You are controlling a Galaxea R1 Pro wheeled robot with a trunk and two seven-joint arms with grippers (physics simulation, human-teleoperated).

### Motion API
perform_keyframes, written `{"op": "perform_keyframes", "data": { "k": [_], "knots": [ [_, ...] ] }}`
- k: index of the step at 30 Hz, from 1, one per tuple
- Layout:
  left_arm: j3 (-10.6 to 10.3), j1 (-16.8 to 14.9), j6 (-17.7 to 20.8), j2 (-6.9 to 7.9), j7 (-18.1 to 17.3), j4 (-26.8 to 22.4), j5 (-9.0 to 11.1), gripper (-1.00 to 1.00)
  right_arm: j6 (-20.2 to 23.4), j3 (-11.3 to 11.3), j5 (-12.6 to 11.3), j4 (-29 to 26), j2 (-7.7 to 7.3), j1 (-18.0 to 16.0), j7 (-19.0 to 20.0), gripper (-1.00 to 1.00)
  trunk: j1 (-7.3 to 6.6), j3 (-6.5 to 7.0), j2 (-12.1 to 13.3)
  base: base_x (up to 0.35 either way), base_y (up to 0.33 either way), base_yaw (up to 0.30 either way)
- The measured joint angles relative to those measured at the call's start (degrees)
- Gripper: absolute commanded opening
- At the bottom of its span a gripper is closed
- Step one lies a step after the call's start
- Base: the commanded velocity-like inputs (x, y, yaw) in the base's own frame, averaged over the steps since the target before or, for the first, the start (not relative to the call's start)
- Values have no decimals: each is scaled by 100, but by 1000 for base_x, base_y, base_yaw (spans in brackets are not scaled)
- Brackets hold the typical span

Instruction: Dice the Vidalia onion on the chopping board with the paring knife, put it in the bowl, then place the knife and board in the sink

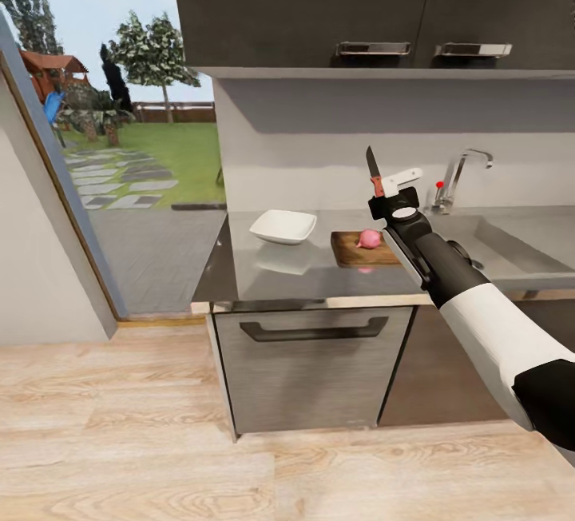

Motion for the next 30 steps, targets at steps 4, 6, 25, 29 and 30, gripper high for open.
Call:
{"op": "perform_keyframes", "data": {
  "k": [4,6,25,29,30],
  "knots": [
    [0,0,-1,-1,0,0,0,100,0,-1,0,0,1,0,0,-100,88,-36,-160,0,0,0],
    [0,0,0,0,0,0,0,100,0,-1,0,0,0,0,0,-100,132,-54,-241,0,0,0],
    [0,0,1,-1,0,0,0,100,0,0,4,0,2,0,-6,-100,549,-252,-1003,0,0,0],
    [0,1,1,-2,0,0,0,100,6,-1,9,0,0,0,-8,-100,637,-322,-1163,0,0,0],
    [0,2,2,-2,0,0,0,100,7,-1,15,0,0,0,-13,-100,659,-340,-1203,0,0,0]
  ]
}}
